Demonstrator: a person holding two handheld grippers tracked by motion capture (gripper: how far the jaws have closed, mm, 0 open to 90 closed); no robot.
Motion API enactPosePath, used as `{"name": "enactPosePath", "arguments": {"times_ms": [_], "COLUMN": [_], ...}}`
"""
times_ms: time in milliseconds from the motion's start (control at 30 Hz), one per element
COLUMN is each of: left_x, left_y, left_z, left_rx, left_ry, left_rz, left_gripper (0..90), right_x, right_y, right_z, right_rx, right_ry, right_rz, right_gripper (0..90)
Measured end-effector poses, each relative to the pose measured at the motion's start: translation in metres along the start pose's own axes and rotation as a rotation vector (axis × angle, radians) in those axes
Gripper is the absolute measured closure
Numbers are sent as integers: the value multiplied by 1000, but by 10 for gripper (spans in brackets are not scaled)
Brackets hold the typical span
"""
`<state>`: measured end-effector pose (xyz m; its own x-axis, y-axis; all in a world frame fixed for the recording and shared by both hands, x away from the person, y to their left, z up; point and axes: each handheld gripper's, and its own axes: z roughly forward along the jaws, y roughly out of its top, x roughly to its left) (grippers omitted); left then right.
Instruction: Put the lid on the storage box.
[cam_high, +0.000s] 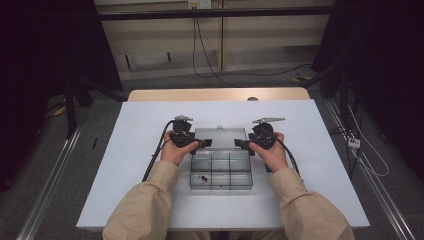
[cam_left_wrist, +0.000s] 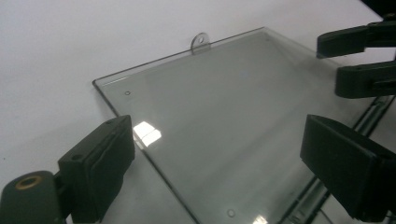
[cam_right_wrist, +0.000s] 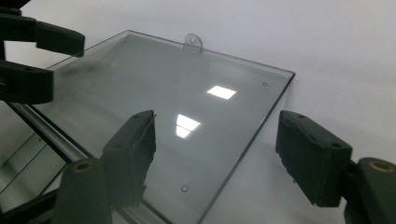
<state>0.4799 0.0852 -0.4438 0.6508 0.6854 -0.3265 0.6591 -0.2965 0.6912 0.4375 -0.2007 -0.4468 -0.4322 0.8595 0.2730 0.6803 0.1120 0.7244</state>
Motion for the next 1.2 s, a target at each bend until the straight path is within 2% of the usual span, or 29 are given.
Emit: {"name": "enactPosePath", "arguments": {"times_ms": [33,133,200,400,533,600,700,833,900,933,1000,1033,1200], "left_x": [0,2,2,0,-1,-1,-3,-8,-9,-8,-6,-6,-4], "left_y": [0,-1,-1,-1,0,2,3,6,7,8,9,9,12], "left_z": [2,3,4,5,5,5,5,4,3,3,-1,-3,-10], "left_rx": [-3,11,17,25,35,49,49,56,48,44,38,26,1], "left_ry": [14,9,12,25,36,42,48,74,83,80,92,71,67], "left_rz": [-3,-18,-26,-40,-42,-29,-37,6,9,1,12,1,-2], "left_gripper": [97,97,98,94,95,94,95,105,122,128,158,169,224], "right_x": [0,0,-1,-4,-4,-6,-6,-7,-8,-7,-5,-5,-2], "right_y": [0,-1,-2,-3,-2,-3,-3,-3,-3,-4,-3,-2,0], "right_z": [0,2,3,5,5,6,6,6,7,7,7,6,3], "right_rx": [1,0,9,15,18,20,25,27,29,27,16,12,-12], "right_ry": [7,27,39,56,59,69,75,82,126,128,113,111,95], "right_rz": [12,39,90,149,152,167,186,210,239,243,219,211,160], "right_gripper": [294,308,308,301,302,303,306,323,341,340,339,340,368]}}
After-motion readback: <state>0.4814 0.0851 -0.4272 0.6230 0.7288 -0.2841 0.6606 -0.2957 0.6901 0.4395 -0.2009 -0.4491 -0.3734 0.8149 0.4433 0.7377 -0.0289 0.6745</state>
